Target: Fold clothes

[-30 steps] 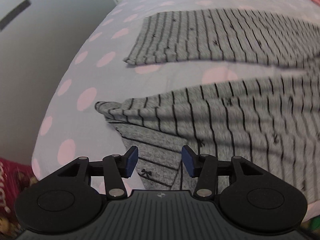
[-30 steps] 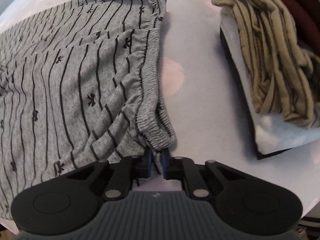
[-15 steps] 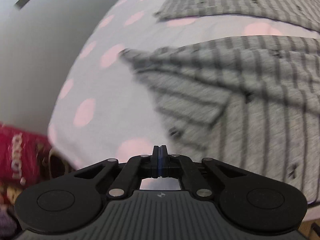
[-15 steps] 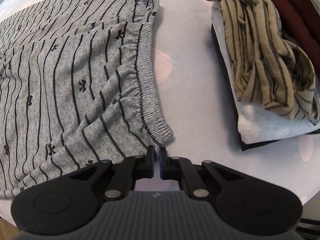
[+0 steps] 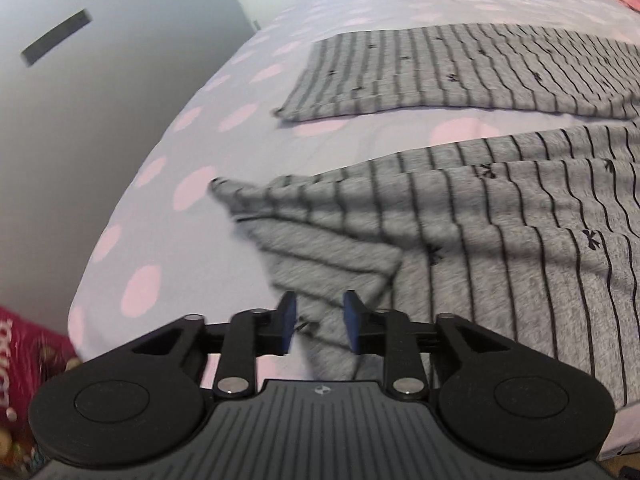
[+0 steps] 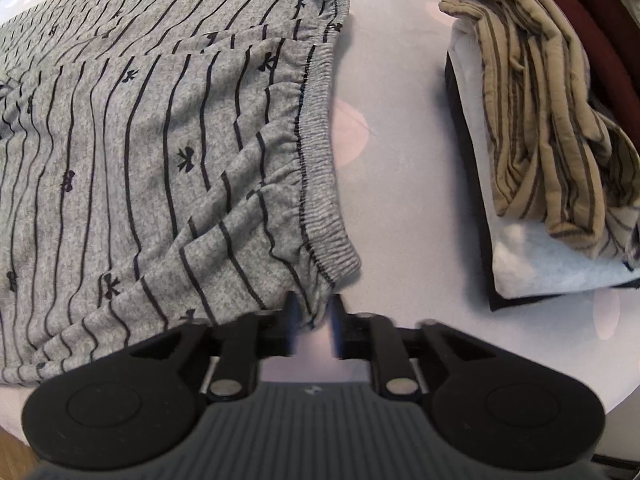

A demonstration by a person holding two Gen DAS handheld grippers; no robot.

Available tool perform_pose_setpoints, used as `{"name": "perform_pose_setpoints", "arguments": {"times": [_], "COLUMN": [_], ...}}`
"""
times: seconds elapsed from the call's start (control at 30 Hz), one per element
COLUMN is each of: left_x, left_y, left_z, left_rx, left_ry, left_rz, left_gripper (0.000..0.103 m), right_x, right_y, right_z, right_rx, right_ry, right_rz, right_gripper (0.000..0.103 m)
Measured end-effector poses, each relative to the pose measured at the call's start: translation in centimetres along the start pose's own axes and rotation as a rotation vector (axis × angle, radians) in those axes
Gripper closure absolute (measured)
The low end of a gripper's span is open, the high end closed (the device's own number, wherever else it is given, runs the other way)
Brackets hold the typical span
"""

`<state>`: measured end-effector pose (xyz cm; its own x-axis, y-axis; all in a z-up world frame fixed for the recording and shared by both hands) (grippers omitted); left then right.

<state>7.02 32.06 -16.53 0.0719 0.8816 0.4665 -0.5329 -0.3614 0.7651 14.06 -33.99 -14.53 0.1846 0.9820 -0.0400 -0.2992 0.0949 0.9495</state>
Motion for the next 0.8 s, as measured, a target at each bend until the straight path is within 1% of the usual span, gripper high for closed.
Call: {"name": "perform_pose_setpoints", "arguments": {"times": [0.07,0.17,0.2,0.23,0.27,0.3,0.4,0.53,0.67,0.77,0.8], "left_x": [-1.2,-2.1,-2.1,-2.0,-1.8,-1.5,0.1,3.2,5.3,5.6,5.6], "left_y": [-1.1,-2.7,-3.2,-3.4,-3.6,-3.5,-2.6,-1.5,-0.9,-0.8,-0.8], "left_z": [0.7,0.9,0.9,0.9,0.8,0.6,-0.6,-4.0,-7.2,-8.4,-8.6], "left_rx": [0.013,0.054,0.072,0.088,0.102,0.111,0.132,0.220,0.312,0.350,0.353], "left_ry": [-0.021,-0.031,-0.027,-0.020,-0.012,-0.002,0.045,0.174,0.234,0.258,0.261], "left_rz": [-0.006,-0.022,-0.022,-0.015,-0.006,0.002,0.025,0.050,0.088,0.074,0.064], "left_gripper": [0.075,0.076,0.087,0.094,0.100,0.102,0.103,0.103,0.103,0.102,0.099], "right_x": [-0.1,-0.4,-0.5,-0.5,-0.5,-0.3,0.5,2.3,3.9,5.3,5.7], "right_y": [1.0,2.2,2.5,2.7,3.0,3.0,3.2,2.5,2.7,2.9,3.3], "right_z": [0.1,0.2,0.2,0.2,0.2,0.3,0.7,1.6,2.0,2.4,2.4], "right_rx": [-0.029,-0.061,-0.068,-0.073,-0.077,-0.081,-0.090,-0.093,-0.102,-0.117,-0.126], "right_ry": [-0.010,-0.024,-0.028,-0.029,-0.029,-0.024,0.000,0.045,0.087,0.116,0.124], "right_rz": [0.008,0.019,0.021,0.019,0.017,0.013,0.006,0.009,0.017,0.030,0.039], "right_gripper": [0.052,0.049,0.049,0.048,0.048,0.048,0.047,0.046,0.046,0.046,0.046]}}
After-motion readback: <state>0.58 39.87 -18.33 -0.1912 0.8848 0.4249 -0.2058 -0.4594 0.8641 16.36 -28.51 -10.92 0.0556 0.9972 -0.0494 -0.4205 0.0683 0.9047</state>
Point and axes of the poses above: each gripper's, at about its wrist camera, not at the fingertips, and y roughly against the way its jaws point, x to its left, z to its top, the point moved 7 cm from there along -y, roughly the way its jaws point, and after that the axes turned 12 degrees about -y, right-handed, at the moved point
